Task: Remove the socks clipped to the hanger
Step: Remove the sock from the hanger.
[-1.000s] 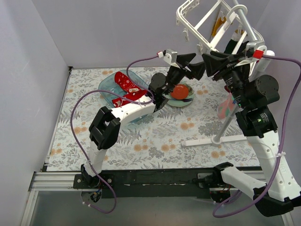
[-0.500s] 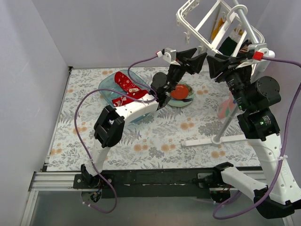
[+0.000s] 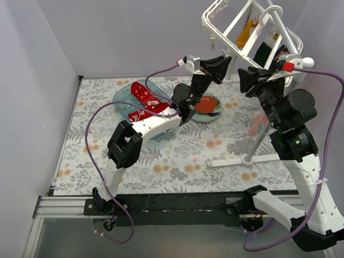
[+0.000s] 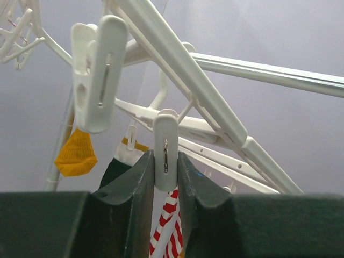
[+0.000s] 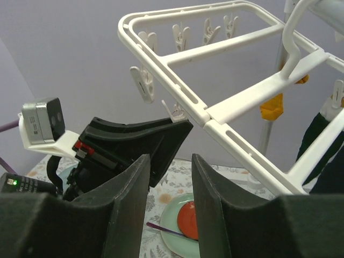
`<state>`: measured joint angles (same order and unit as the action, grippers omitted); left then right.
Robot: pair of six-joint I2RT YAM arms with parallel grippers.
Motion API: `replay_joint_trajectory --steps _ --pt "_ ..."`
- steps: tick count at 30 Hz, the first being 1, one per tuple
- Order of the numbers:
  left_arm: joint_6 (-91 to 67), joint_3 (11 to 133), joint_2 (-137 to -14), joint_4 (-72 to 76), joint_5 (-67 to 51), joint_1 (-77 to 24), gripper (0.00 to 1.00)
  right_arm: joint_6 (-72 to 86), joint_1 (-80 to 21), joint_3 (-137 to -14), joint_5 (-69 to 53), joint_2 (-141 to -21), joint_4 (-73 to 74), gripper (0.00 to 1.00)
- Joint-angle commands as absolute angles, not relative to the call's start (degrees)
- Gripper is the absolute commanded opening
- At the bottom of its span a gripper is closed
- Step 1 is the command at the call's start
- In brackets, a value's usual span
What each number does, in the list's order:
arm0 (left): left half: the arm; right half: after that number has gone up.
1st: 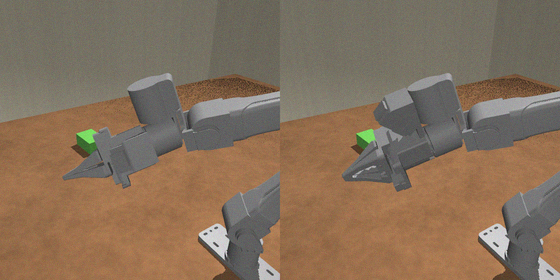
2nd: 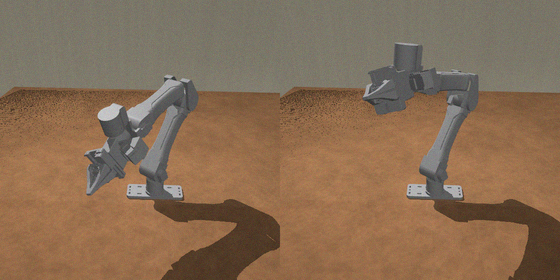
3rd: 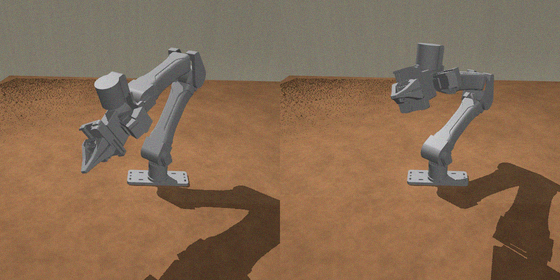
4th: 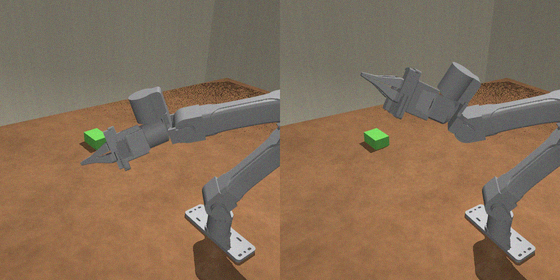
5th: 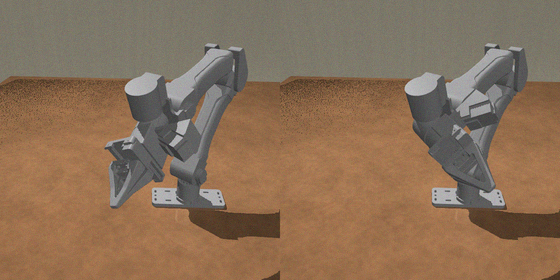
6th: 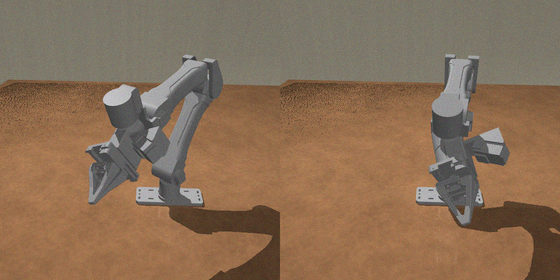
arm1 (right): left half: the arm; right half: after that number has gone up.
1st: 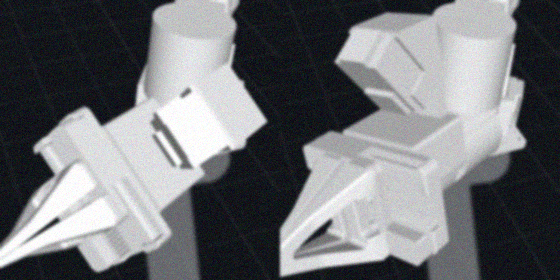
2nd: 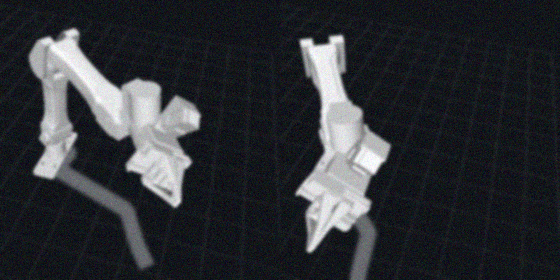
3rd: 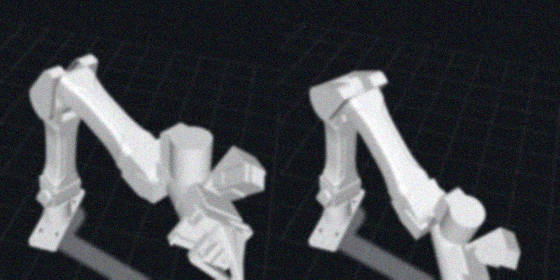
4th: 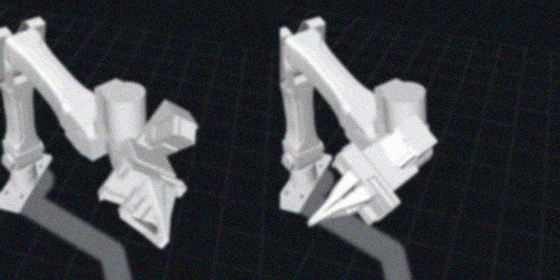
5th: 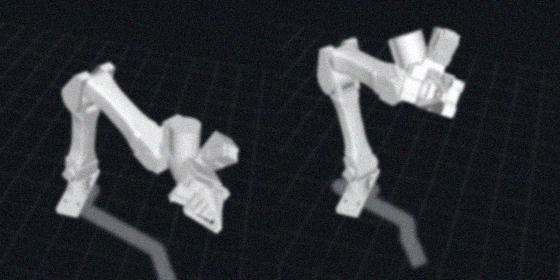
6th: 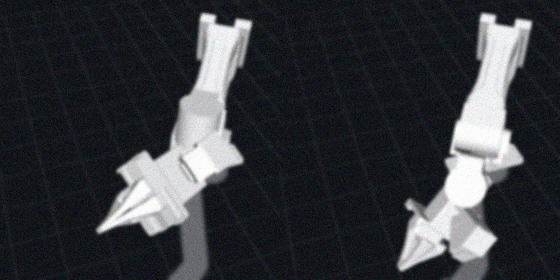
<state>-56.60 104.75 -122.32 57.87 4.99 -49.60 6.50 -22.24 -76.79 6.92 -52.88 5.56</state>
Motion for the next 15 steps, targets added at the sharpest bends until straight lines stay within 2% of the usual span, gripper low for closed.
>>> replay_joint_trajectory --steps 1,15 --pt "-56.2 106.7 -119.5 57.2 6.9 -48.4 0.16 4.9 -22.3 -75.7 8.7 -51.7 5.3 0.46" --pt "-62.1 112.7 -121.3 51.0 6.2 -42.8 0.15 2.4 -22.4 -75.1 13.5 -51.7 5.5 0.59"
